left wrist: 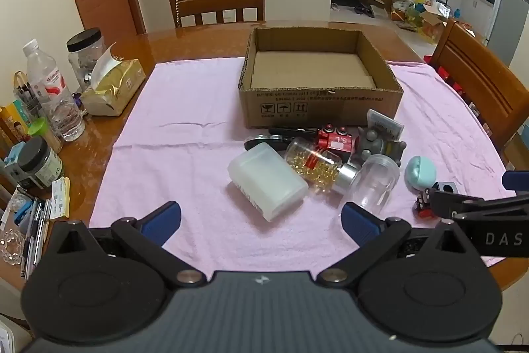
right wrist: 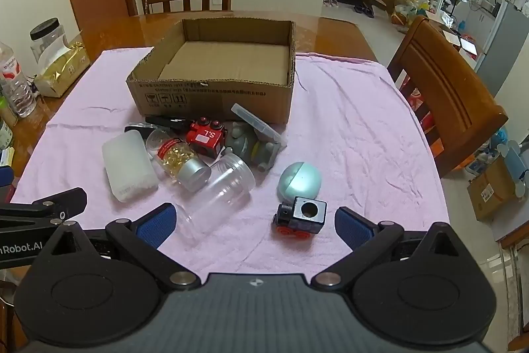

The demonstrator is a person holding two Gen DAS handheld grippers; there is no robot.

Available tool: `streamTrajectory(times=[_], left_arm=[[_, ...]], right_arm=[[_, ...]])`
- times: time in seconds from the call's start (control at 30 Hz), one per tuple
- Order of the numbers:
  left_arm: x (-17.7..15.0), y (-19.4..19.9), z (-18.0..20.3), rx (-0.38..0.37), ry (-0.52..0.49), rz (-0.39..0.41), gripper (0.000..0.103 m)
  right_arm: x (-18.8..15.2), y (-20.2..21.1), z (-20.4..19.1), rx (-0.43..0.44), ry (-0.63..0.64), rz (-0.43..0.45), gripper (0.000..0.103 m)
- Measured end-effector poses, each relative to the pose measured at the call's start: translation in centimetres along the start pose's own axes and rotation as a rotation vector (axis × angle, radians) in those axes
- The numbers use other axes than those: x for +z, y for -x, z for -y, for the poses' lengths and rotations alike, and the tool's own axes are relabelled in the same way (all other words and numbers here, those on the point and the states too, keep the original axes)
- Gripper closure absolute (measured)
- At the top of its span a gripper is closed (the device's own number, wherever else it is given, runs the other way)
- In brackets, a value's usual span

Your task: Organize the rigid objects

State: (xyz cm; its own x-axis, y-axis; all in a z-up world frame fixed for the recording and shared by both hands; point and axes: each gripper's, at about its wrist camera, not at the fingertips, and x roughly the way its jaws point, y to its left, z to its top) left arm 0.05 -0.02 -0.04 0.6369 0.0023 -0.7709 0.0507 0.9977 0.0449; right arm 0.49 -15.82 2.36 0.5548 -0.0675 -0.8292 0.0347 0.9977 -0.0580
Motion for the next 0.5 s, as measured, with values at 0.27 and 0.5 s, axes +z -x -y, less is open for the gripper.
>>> streamTrajectory(times=[0.27, 0.5], left_arm=[[0.5, 0.2, -0.2, -0.005, 0.000, -0.003, 0.001], [0.5, 0.4, -0.3, -0.004, -0.003, 0.007, 0.001]], right_arm=[[-0.1, 0.0, 0.1, -0.001, 0.000, -0.001, 0.000], [0.1, 0.0, 0.1, -0.002, -0.001, 0.004, 0.000]])
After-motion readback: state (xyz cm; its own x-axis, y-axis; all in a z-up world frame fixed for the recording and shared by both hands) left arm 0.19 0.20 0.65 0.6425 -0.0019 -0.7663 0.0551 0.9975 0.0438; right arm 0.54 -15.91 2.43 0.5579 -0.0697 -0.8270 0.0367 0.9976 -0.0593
